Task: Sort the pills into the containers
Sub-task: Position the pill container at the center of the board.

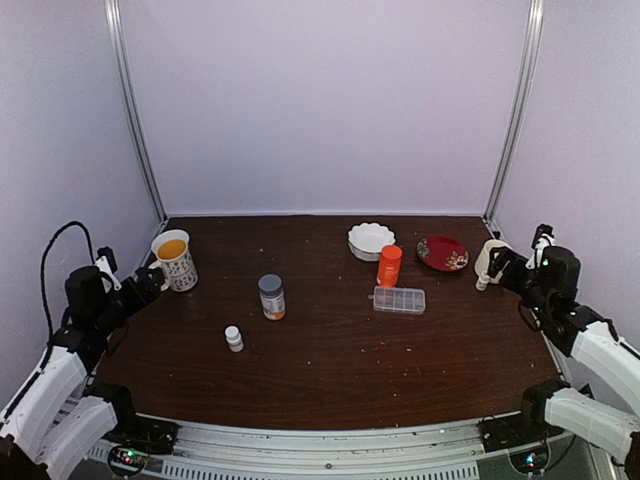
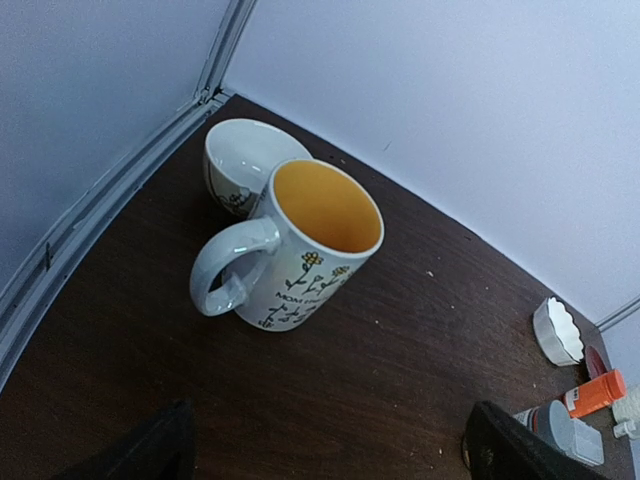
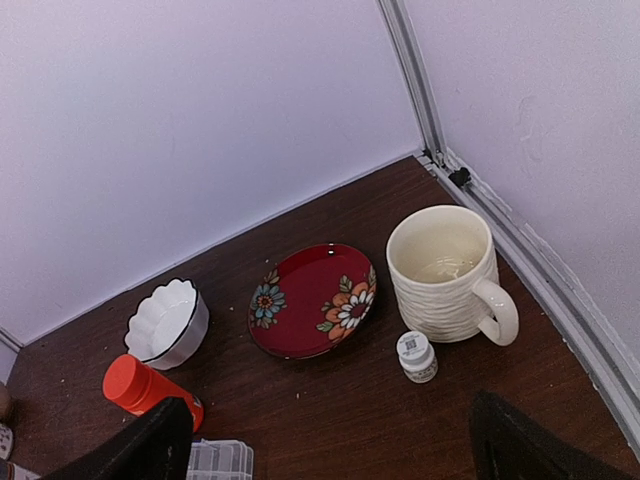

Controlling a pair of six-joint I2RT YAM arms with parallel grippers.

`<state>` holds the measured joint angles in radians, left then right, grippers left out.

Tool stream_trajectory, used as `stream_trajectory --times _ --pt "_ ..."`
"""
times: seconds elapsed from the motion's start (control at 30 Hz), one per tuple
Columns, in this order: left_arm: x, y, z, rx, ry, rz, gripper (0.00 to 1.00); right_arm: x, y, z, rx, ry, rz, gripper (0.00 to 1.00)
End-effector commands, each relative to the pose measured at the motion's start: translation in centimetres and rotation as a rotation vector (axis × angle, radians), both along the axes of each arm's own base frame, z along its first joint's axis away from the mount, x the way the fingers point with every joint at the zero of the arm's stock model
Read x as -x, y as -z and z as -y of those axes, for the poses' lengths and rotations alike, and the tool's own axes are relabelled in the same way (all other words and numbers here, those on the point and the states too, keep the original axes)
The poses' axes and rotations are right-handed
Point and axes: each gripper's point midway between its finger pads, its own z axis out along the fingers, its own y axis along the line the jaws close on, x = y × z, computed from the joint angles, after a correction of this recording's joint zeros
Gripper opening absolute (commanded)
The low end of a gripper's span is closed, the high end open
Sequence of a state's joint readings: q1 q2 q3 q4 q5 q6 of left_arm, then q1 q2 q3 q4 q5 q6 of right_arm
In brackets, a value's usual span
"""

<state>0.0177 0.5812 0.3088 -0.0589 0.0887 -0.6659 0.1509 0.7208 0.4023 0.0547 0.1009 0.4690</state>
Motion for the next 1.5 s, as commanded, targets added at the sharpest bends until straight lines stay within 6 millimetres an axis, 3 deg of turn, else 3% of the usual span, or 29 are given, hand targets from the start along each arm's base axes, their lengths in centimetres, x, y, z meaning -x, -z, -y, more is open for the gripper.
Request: stream_trajectory --times 0.0,0.1,0.27,0.5,0.63,0.83,1.07,1.23,1.47 --pt "0.3 -1.6 0.6 0.018 0.027 0.008 0.97 0.2 0.3 -1.9 -0.077 -0.094 -0.05 1.0" --pt "0.3 -0.9 0.6 0.038 0.02 -0.023 0.98 0.1 0.4 -3.2 -0.116 -0.161 -0.025 1.0" --pt "-0.2 -1.6 3.9 0.141 0.197 0.081 0.98 -1.0 0.5 -5.7 -0.13 -0.304 -0.051 1.0" --pt "-1.0 -0.2 4.9 0.184 0.237 0.019 0.96 -3.6 3.3 -8.3 -0.127 -0.415 -0.237 1.0" --pt "-1.2 -0.4 7.3 0.165 0.321 0.011 0.94 -5.1 4.5 -9.8 -0.129 -0.46 -0.291 1.0" --pt "-1.7 -0.4 8.3 0.089 0.384 -0.017 0.92 -8.0 6.5 -13.3 -0.183 -0.546 -0.369 0.99" --pt "-1.3 1.0 10.4 0.086 0.478 -0.088 0.91 -10.7 9.2 -17.2 -0.242 -0.611 -0.415 0.97" --pt "-0.9 1.1 12.1 0.072 0.521 -0.099 0.91 -11.4 10.8 -18.1 -0.249 -0.625 -0.427 0.97" --pt "-0.5 0.9 13.8 0.034 0.57 -0.09 0.91 -10.6 14.2 -19.2 -0.246 -0.671 -0.49 0.97"
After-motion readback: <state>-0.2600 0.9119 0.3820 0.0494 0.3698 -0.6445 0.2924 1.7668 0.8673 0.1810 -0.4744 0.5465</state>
